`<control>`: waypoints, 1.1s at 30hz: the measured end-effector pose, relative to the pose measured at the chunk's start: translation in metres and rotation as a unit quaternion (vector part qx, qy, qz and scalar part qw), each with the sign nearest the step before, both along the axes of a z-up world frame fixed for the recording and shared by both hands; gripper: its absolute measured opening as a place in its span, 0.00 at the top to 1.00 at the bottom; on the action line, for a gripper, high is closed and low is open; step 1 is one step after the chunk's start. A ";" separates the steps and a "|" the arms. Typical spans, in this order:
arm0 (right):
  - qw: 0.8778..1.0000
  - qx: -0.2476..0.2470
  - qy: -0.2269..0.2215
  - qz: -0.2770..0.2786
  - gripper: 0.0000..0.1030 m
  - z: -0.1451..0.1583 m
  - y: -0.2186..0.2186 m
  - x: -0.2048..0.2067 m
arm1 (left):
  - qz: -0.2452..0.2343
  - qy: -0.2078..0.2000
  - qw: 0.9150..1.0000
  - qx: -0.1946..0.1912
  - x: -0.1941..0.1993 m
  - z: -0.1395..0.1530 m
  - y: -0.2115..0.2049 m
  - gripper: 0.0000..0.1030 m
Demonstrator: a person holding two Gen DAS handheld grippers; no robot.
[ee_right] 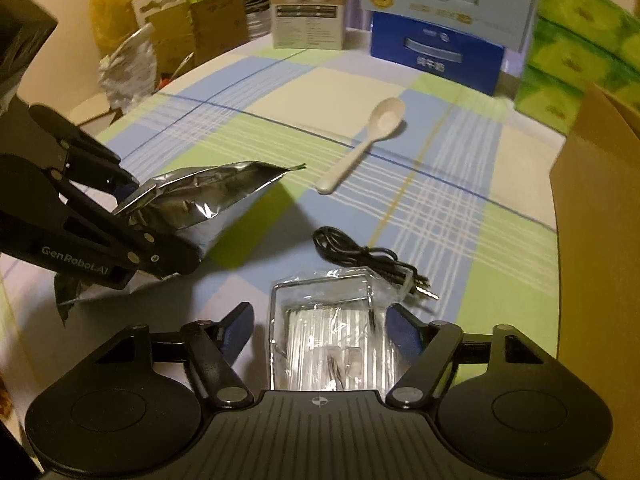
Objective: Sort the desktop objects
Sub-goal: 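Lift the foil bag with the left tool while the right tool lifts the clear box, then carry the foil bag and clear box over the cardboard box with both tools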
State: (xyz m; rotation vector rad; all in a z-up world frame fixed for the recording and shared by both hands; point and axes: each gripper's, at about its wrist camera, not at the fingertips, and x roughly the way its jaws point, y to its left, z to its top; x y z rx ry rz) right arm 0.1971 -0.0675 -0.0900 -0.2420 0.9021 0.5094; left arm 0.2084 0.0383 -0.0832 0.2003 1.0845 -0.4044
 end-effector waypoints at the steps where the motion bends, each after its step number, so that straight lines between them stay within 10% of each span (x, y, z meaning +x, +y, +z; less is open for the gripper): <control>1: 1.000 -0.002 0.001 0.002 0.36 -0.001 0.001 0.001 | 0.000 0.000 1.000 0.000 0.000 0.000 0.000 0.67; 16: 0.999 0.021 0.021 -0.024 0.50 0.001 -0.001 0.005 | 0.000 0.003 1.000 0.025 0.005 -0.008 -0.008 0.48; 21: 0.998 0.038 0.016 -0.039 0.51 0.008 -0.006 0.003 | -0.013 -0.003 0.999 0.031 0.003 -0.005 -0.012 0.68; 33: 0.991 0.081 -0.017 -0.105 0.51 0.036 -0.028 -0.013 | 0.000 -0.020 1.000 -0.012 -0.021 0.023 -0.015 0.68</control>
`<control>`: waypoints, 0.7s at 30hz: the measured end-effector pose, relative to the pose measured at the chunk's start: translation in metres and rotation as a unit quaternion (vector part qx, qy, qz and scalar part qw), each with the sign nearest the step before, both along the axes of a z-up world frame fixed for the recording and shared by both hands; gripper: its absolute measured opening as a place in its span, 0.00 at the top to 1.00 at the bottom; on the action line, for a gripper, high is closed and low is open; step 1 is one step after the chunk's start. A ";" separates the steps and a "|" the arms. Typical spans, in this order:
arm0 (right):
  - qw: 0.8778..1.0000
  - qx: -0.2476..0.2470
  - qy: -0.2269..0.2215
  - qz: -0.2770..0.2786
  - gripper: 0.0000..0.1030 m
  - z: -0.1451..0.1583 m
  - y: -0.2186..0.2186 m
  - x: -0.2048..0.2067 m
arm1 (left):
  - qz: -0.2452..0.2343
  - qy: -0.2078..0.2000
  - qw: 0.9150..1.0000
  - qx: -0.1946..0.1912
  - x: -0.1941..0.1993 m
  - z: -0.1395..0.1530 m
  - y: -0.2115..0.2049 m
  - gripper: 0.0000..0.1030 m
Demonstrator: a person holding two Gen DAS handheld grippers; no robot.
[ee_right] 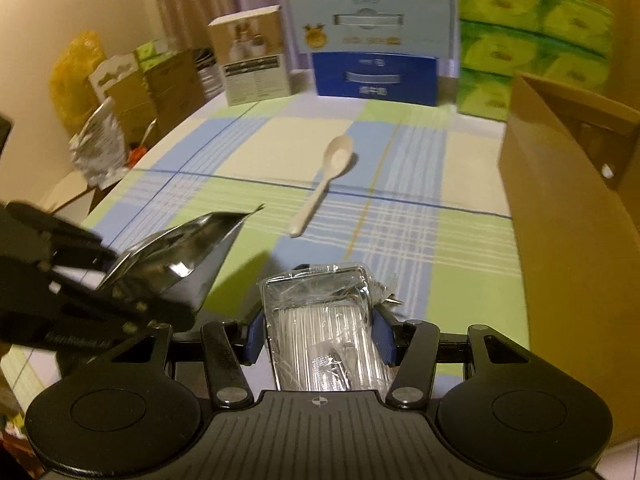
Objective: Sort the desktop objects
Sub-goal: 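Carry the foil bag and clear box over the cardboard box with both tools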
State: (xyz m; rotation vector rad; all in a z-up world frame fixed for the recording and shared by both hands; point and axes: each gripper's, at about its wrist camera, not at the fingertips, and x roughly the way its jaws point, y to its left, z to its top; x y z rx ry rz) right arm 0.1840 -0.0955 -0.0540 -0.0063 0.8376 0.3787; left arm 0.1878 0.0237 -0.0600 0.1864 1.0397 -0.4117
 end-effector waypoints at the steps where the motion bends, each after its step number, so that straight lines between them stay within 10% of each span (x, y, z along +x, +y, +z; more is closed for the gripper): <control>1: 1.000 0.003 0.000 -0.007 0.51 0.001 -0.003 -0.001 | 0.000 -0.001 1.000 -0.001 -0.003 0.001 -0.002 0.68; 21: 0.996 0.041 -0.030 -0.067 0.51 0.018 -0.021 -0.056 | 0.055 -0.017 0.998 -0.039 -0.067 0.029 -0.021 0.68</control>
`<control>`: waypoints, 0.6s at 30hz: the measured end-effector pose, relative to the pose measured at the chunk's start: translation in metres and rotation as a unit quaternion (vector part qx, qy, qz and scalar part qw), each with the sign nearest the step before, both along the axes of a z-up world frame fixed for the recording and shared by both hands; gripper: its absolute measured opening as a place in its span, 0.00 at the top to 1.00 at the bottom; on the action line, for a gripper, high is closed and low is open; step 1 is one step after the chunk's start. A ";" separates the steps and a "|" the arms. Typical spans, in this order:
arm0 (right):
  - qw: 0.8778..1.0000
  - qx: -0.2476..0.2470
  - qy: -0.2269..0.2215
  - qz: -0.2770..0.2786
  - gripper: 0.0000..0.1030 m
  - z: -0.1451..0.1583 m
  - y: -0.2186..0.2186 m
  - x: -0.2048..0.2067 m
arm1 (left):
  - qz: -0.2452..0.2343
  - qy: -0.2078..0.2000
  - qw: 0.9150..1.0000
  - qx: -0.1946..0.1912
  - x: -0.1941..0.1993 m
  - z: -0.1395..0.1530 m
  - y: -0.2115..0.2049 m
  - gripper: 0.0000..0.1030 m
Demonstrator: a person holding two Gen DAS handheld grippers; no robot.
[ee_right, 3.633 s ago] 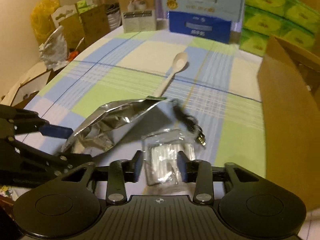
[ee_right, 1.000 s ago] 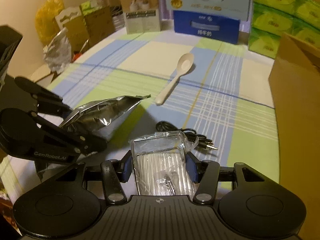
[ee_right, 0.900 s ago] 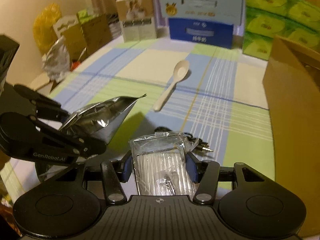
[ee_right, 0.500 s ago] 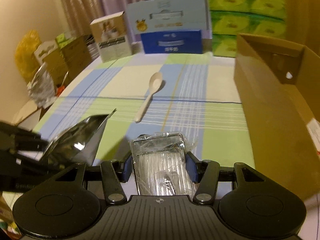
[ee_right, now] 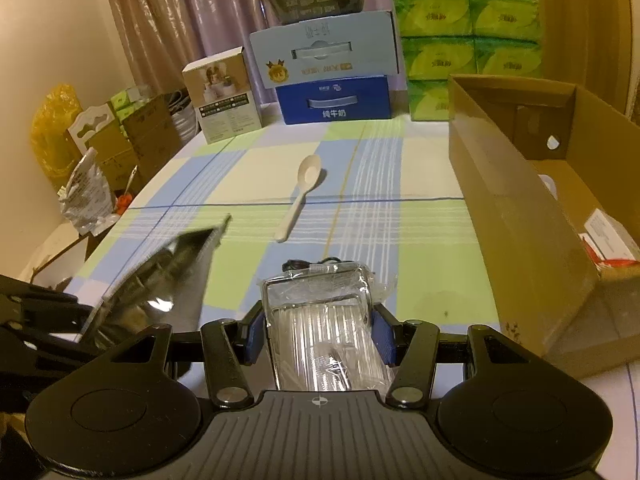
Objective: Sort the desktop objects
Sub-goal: 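Carry the foil bag and clear box over the cardboard box with both tools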
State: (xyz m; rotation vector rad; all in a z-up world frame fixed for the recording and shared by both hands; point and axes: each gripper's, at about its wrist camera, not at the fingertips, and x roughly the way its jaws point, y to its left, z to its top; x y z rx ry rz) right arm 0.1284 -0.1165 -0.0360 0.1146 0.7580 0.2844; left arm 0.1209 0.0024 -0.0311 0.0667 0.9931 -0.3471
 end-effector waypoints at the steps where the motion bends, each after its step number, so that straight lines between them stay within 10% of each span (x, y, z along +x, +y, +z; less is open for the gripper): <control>1: 1.000 0.001 0.000 -0.003 0.51 0.000 -0.001 -0.001 | 0.002 -0.002 1.000 -0.003 -0.002 0.002 0.000 0.68; 18: 0.999 0.010 -0.031 -0.030 0.51 0.026 -0.009 -0.037 | 0.001 -0.025 1.000 -0.001 -0.023 0.031 -0.018 0.68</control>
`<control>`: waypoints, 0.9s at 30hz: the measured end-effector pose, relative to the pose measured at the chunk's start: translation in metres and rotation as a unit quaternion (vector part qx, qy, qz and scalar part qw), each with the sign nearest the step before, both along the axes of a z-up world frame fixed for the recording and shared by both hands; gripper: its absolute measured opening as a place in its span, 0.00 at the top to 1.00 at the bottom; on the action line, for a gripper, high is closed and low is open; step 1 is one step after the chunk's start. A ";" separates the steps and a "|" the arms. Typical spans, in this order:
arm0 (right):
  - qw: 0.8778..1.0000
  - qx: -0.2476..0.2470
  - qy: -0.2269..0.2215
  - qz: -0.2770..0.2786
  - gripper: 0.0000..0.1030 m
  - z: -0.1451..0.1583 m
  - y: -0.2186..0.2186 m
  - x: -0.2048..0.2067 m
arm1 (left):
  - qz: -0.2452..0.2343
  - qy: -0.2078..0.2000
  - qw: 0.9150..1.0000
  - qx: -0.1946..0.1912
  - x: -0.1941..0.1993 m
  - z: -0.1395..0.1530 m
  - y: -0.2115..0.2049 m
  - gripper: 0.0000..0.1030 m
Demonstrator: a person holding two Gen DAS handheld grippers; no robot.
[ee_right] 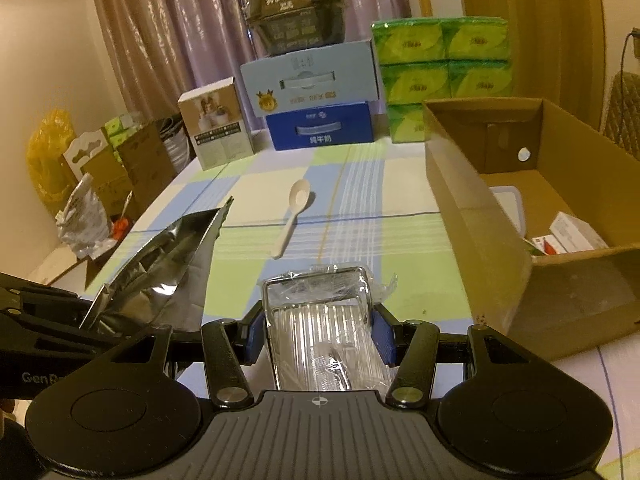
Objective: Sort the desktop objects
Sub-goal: 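Carry the foil bag and clear box over the cardboard box with both tools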
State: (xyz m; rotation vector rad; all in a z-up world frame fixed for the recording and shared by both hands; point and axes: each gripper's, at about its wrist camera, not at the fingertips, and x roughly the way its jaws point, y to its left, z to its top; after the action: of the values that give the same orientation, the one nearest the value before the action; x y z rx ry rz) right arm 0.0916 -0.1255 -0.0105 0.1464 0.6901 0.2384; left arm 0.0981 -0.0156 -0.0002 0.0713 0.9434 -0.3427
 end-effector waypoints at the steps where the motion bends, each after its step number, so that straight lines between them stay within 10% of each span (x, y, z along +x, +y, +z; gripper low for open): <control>1: 1.000 0.000 -0.001 -0.001 0.51 0.002 -0.001 -0.002 | -0.001 -0.002 1.000 0.000 -0.002 0.002 -0.001 0.68; 27: 0.995 -0.025 -0.063 -0.069 0.51 0.077 -0.083 -0.023 | -0.038 -0.039 0.998 -0.022 -0.006 0.045 -0.059 0.68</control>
State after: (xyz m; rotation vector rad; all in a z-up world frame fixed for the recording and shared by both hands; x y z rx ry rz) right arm 0.0682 -0.2085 0.0661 0.1291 0.5571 0.0977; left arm 0.0921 -0.0749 0.0448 0.0803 0.8567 -0.4283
